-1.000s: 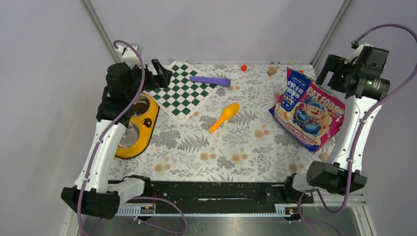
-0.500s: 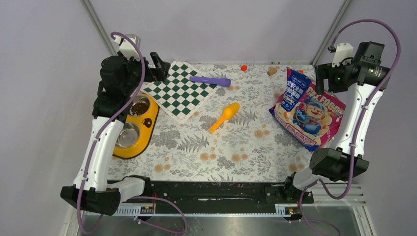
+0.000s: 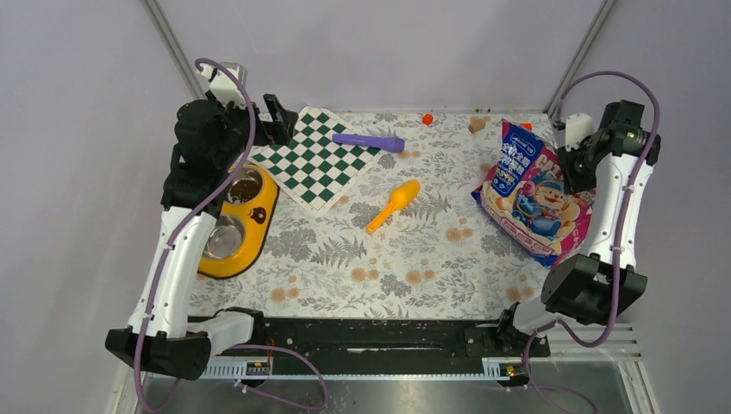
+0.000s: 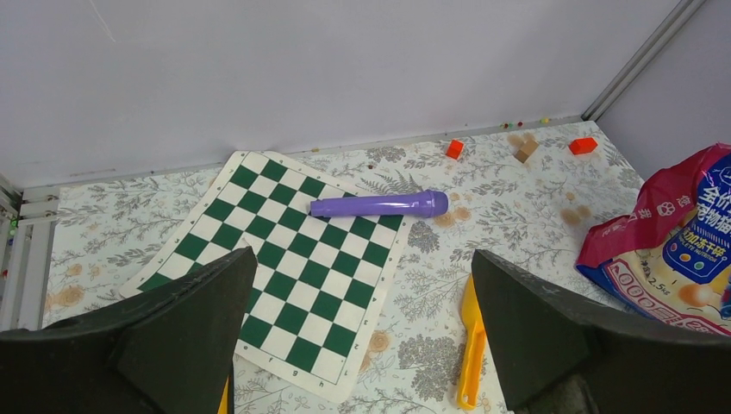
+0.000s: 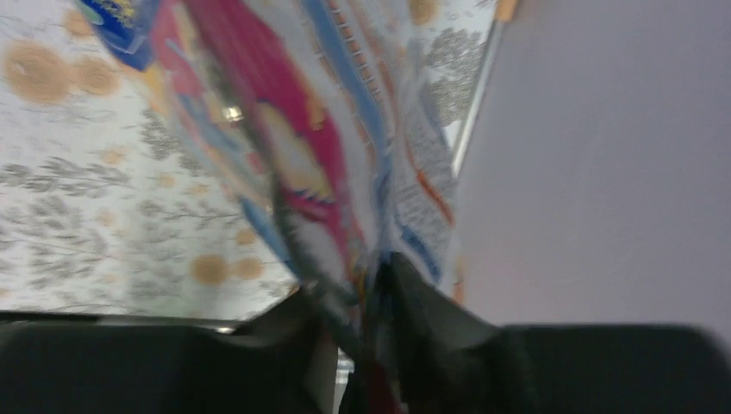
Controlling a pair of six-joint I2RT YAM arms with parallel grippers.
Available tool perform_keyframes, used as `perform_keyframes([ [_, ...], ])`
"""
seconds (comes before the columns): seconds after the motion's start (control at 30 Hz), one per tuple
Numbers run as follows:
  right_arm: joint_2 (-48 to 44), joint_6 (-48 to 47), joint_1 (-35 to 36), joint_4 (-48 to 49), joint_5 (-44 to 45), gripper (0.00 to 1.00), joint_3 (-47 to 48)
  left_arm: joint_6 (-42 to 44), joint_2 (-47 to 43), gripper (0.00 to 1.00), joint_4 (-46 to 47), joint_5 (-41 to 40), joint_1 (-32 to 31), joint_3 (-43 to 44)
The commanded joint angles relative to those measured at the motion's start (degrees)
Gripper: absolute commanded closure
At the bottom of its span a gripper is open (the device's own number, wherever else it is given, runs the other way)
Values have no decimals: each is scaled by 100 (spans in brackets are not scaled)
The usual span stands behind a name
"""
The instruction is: Serve the pet food
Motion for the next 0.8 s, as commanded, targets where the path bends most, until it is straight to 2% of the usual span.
perform_keyframes([
  [0.0, -356, 42, -17, 309, 608, 81, -265, 78, -190, 1, 134, -6, 6, -73],
  [0.13, -570, -65, -17, 567, 965, 86, -374, -10, -145, 1, 190, 11, -5, -67],
  [0.27, -625, 325, -9, 701, 222, 100, -267, -13, -146, 1, 209, 19, -21, -95],
  [0.4, -582, 1183, 241, 775, -728, 100, 131, 26, -156, 1, 188, -102, -37, -107],
  [0.53, -346, 2365, 651, 820, -1152, 100, 857, 25, -170, 1, 189, -97, -47, -125],
  [0.63, -150, 3083, 1146, 703, -1209, 100, 1332, 33, -200, 1, 191, -118, -51, -161],
  [0.77, -198, 4059, 1837, 695, -776, 100, 1469, 34, -270, 1, 197, -150, -40, -213],
])
